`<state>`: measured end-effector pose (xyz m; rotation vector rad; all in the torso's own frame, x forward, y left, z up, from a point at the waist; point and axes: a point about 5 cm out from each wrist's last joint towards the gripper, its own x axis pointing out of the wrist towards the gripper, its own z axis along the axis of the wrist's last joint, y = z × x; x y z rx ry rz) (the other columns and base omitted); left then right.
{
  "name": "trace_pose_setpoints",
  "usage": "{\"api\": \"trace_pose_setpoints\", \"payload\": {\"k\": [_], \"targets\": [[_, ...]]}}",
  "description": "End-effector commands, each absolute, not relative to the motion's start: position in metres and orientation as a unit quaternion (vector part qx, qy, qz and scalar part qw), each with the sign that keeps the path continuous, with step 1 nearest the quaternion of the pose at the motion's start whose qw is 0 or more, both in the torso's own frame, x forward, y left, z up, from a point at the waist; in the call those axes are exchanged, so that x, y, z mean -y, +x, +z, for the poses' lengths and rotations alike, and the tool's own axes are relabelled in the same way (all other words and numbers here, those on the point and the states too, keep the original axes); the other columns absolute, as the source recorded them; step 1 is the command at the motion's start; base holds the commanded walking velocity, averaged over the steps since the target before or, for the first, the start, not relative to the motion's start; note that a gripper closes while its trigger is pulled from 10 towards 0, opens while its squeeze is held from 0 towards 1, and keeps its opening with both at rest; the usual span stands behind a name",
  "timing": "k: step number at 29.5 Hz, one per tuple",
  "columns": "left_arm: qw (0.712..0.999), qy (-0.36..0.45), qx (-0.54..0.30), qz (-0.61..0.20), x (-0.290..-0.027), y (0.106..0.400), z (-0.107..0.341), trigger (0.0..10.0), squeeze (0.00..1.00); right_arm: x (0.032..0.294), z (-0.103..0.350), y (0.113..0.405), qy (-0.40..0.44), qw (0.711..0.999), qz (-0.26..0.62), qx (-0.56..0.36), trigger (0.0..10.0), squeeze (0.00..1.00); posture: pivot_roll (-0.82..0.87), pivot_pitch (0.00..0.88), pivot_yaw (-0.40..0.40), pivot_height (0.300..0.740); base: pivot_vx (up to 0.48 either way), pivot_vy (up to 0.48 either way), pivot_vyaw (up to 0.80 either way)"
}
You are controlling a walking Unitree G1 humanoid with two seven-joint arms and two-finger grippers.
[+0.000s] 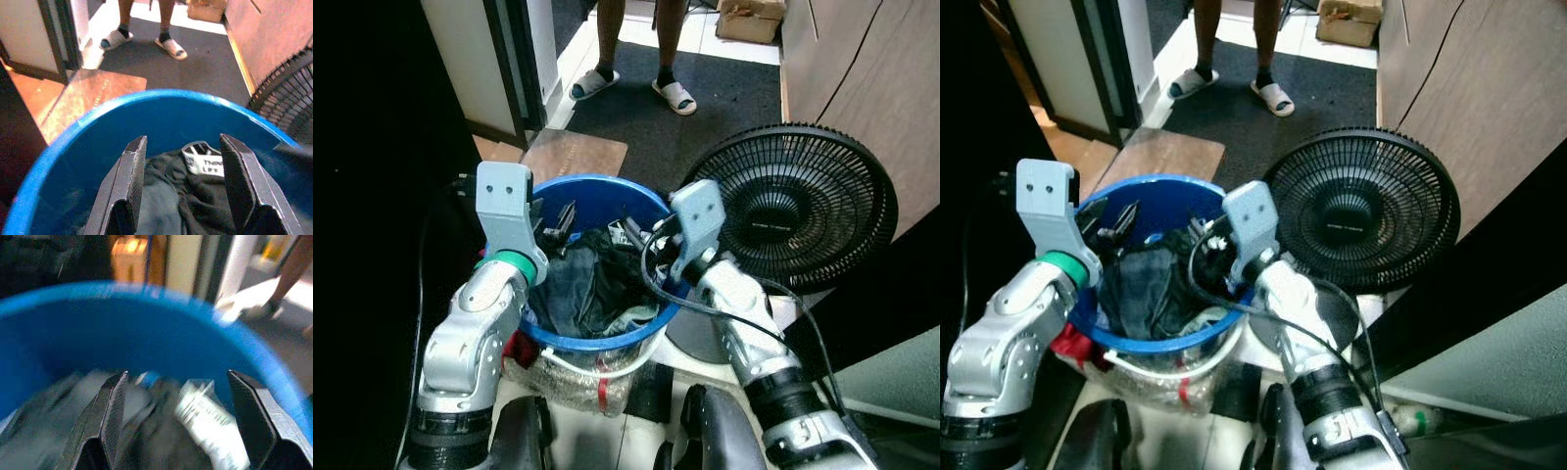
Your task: Clothes washing
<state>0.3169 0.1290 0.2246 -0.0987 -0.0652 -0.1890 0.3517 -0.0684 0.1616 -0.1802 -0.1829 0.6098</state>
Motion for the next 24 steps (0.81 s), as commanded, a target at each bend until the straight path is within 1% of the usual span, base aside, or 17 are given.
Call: {"api": "trace_pose_setpoints", "payload": {"k": [1, 3, 4, 6, 7, 8, 9, 10, 12, 15, 16, 17, 18, 21, 22, 23, 24], "targets": [[0.995, -0.049, 0.0, -0.089, -0.128, 0.317, 0.211, 10.0, 0.0, 0.056, 0.162, 0.353, -0.072, 0.942, 0.317, 0.08, 10.0, 0.0, 0.13, 0.185, 0.004, 0.58, 0.0, 0.0, 0.0], [0.995, -0.05, -0.008, -0.087, -0.129, 0.317, 0.207, 10.0, 0.0, 0.048, 0.167, 0.356, -0.062, 0.94, 0.324, 0.08, 10.0, 0.0, 0.13, 0.185, 0.004, 0.58, 0.0, 0.0, 0.0], [0.995, -0.049, -0.015, -0.084, -0.13, 0.316, 0.203, 10.0, 0.0, 0.039, 0.172, 0.358, -0.059, 0.937, 0.333, 0.083, 10.0, 0.0, 0.13, 0.187, 0.001, 0.58, 0.0, 0.0, 0.0], [0.995, -0.049, -0.015, -0.084, -0.13, 0.316, 0.203, 10.0, 0.0, 0.039, 0.172, 0.358, -0.059, 0.937, 0.333, 0.083, 10.0, 0.0, 0.13, 0.187, 0.001, 0.58, 0.0, 0.0, 0.0], [0.995, -0.046, -0.022, -0.081, -0.132, 0.316, 0.2, 10.0, 0.0, 0.032, 0.176, 0.359, -0.058, 0.934, 0.342, 0.084, 10.0, 0.0, 0.14, 0.188, -0.002, 0.58, 0.0, 0.0, 0.0], [0.995, -0.046, -0.022, -0.081, -0.132, 0.316, 0.2, 10.0, 0.0, 0.032, 0.176, 0.359, -0.058, 0.934, 0.342, 0.084, 10.0, 0.0, 0.14, 0.188, -0.002, 0.58, 0.0, 0.0, 0.0], [0.996, -0.041, -0.03, -0.076, -0.134, 0.315, 0.196, 10.0, 0.0, 0.023, 0.177, 0.361, -0.059, 0.931, 0.353, 0.076, 10.0, 0.0, 0.15, 0.194, -0.017, 0.58, 0.0, 0.0, 0.0], [0.996, -0.041, -0.03, -0.076, -0.134, 0.315, 0.196, 10.0, 0.0, 0.023, 0.177, 0.361, -0.059, 0.931, 0.353, 0.076, 10.0, 0.0, 0.15, 0.194, -0.017, 0.58, 0.0, 0.0, 0.0], [0.996, -0.031, -0.055, -0.06, -0.141, 0.309, 0.183, 10.0, 0.0, 0.01, 0.161, 0.362, -0.093, 0.926, 0.366, 0.027, 10.0, 0.0, 0.18, 0.222, -0.045, 0.58, 0.0, 0.0, 0.0], [0.996, -0.027, -0.068, -0.055, -0.144, 0.305, 0.176, 10.0, 0.0, 0.007, 0.153, 0.361, -0.108, 0.922, 0.371, 0.003, 10.0, 0.0, 0.18, 0.222, -0.045, 0.58, 0.0, 0.0, 0.0], [0.994, -0.021, -0.087, -0.056, -0.145, 0.299, 0.167, 10.0, 0.0, 0.009, 0.144, 0.36, -0.121, 0.92, 0.371, -0.016, 10.0, 0.0, 0.19, 0.236, -0.051, 0.58, 0.0, 0.0, 0.0], [0.994, -0.021, -0.087, -0.056, -0.145, 0.299, 0.167, 10.0, 0.0, 0.009, 0.144, 0.36, -0.121, 0.92, 0.371, -0.016, 10.0, 0.0, 0.19, 0.236, -0.051, 0.58, 0.0, 0.0, 0.0], [0.992, -0.011, -0.113, -0.06, -0.147, 0.293, 0.154, 10.0, 0.0, 0.012, 0.136, 0.359, -0.133, 0.919, 0.371, -0.032, 10.0, 0.0, 0.19, 0.241, -0.052, 0.58, 0.0, 0.0, 0.0], [0.989, -0.007, -0.136, -0.063, -0.147, 0.288, 0.143, 10.0, 0.0, 0.015, 0.131, 0.358, -0.137, 0.918, 0.369, -0.041, 10.0, 0.0, 0.18, 0.245, -0.051, 0.58, 0.0, 0.0, 0.0], [0.982, -0.002, -0.174, -0.07, -0.147, 0.281, 0.126, 10.0, 0.0, 0.02, 0.126, 0.358, -0.139, 0.918, 0.367, -0.053, 10.0, 0.0, 0.18, 0.25, -0.046, 0.58, 0.0, 0.0, 0.0], [0.982, -0.002, -0.174, -0.07, -0.147, 0.281, 0.126, 10.0, 0.0, 0.02, 0.126, 0.358, -0.139, 0.918, 0.367, -0.053, 10.0, 0.0, 0.18, 0.25, -0.046, 0.58, 0.0, 0.0, 0.0], [0.975, -0.002, -0.205, -0.082, -0.145, 0.275, 0.113, 10.0, 0.0, 0.024, 0.122, 0.358, -0.141, 0.918, 0.364, -0.061, 10.0, 0.0, 0.18, 0.25, -0.044, 0.58, 0.0, 0.0, 0.0]]}}
